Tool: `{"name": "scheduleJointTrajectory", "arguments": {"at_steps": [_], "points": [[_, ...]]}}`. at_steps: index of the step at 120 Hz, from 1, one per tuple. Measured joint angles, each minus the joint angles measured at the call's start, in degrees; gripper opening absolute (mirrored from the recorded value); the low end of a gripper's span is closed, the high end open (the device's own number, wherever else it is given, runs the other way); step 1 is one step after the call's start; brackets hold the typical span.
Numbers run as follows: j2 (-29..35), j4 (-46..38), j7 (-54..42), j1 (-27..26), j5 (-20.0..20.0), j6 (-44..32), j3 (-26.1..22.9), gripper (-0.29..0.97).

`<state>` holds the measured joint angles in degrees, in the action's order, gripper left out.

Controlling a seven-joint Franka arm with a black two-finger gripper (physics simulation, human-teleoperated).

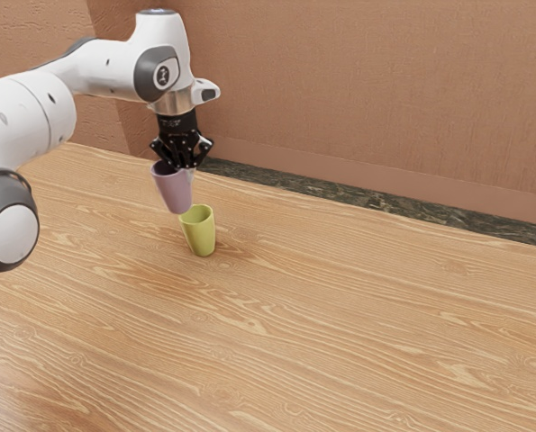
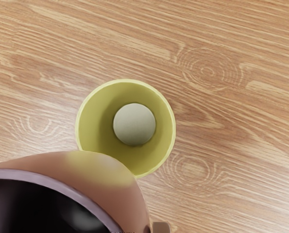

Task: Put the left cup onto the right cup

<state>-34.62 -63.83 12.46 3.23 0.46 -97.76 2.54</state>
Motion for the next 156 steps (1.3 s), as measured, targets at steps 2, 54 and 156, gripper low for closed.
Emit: {"name": "scheduleJointTrajectory", "arguments": {"at_steps": [2, 54, 156], "points": [[-0.31, 0.35, 0.08, 0.05, -0.01, -0.03, 0.00, -0.10], [-4.81, 5.17, 1.58, 0.76, -0.25, -1.54, -1.37, -0.10], [-6.98, 5.36, 2.93, 1.58, -0.36, -4.89, -2.15, -0.10]]}}
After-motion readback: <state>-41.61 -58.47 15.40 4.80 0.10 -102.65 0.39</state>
